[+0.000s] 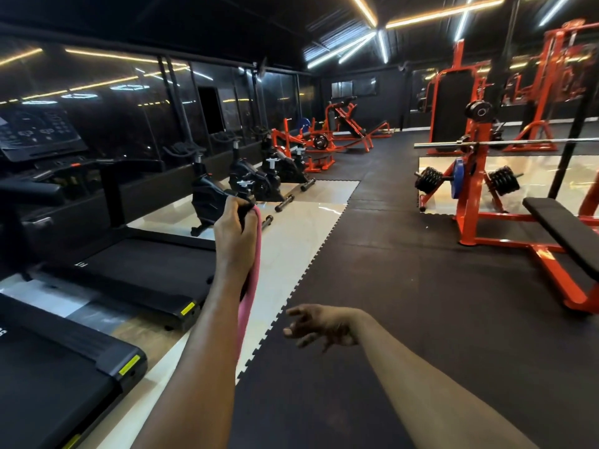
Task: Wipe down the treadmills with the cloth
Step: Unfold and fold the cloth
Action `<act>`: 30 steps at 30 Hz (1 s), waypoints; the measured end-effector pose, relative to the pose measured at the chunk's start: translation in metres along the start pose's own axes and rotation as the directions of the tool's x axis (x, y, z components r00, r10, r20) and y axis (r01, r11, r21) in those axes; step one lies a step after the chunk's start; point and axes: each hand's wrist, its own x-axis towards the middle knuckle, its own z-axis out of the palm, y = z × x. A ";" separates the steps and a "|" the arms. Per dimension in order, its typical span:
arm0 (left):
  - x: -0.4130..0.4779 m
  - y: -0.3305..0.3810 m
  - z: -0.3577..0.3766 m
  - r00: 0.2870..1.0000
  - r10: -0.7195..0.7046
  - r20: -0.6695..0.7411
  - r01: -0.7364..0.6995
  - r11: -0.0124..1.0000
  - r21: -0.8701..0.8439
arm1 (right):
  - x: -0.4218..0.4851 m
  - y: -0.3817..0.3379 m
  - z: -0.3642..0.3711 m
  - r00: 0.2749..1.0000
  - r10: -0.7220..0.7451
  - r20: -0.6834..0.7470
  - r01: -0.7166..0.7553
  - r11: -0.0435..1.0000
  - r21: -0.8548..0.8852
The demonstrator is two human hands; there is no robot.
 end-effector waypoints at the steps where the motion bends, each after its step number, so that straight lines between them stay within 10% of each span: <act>1: 0.002 0.002 -0.003 1.000 0.015 -0.013 -0.014 1.000 0.018 | 0.001 0.002 0.004 0.998 0.018 0.065 -0.021 0.999 0.045; 5: 0.008 -0.005 -0.016 0.996 0.039 -0.080 -0.032 0.995 0.095 | 0.000 0.006 0.009 0.977 -0.047 0.207 0.004 0.980 0.200; 9: 0.003 -0.016 -0.027 0.985 0.006 -0.174 0.015 0.993 0.119 | 0.003 0.000 0.005 0.990 -0.090 -0.110 0.105 0.986 0.131; 16: -0.010 -0.040 -0.045 0.970 -0.102 -0.221 0.122 0.989 0.079 | 0.004 -0.008 -0.028 0.756 -0.150 -0.638 0.248 0.966 0.067; 30: -0.027 -0.062 -0.048 0.962 -0.136 -0.237 0.181 0.967 0.179 | -0.020 -0.030 -0.060 0.386 -0.234 -0.892 0.522 0.853 0.002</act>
